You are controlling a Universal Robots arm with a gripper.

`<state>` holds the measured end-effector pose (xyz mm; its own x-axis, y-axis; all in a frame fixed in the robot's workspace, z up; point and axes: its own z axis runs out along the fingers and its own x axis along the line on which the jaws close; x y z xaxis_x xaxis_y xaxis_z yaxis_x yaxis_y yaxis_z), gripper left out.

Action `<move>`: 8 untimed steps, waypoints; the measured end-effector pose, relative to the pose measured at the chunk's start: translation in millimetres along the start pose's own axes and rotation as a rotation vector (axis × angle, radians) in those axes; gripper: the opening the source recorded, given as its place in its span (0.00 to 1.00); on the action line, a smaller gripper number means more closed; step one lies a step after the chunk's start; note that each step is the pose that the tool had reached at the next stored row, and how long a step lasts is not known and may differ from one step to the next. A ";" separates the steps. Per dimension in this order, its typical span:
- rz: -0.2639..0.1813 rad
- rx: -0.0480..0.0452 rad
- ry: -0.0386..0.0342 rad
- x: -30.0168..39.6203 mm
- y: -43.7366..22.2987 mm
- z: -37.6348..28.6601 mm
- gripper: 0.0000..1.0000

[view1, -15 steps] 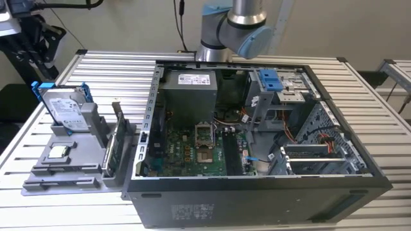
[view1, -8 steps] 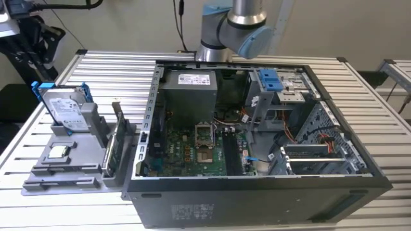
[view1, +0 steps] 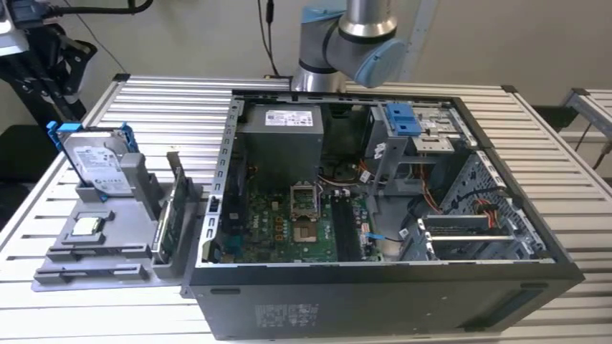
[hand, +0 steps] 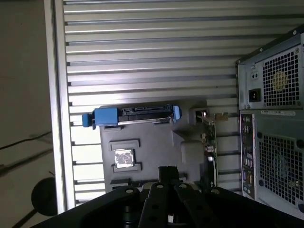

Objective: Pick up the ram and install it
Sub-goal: 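Reach for the ram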

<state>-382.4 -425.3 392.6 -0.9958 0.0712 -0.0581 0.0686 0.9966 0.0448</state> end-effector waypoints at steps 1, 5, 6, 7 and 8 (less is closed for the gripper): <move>0.000 0.0000 -0.0001 0.0 0.0 0.0 0.11; 0.000 -0.0007 -0.0001 -0.1 -0.4 0.0 0.11; 0.000 -0.0007 0.0001 0.0 -0.6 0.1 0.11; 0.000 -0.0007 0.0008 0.0 -0.7 0.8 0.11; 0.000 0.0000 0.0016 0.0 -0.8 1.4 0.11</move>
<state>-382.4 -426.1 391.2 -0.9959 0.0712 -0.0565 0.0687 0.9966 0.0448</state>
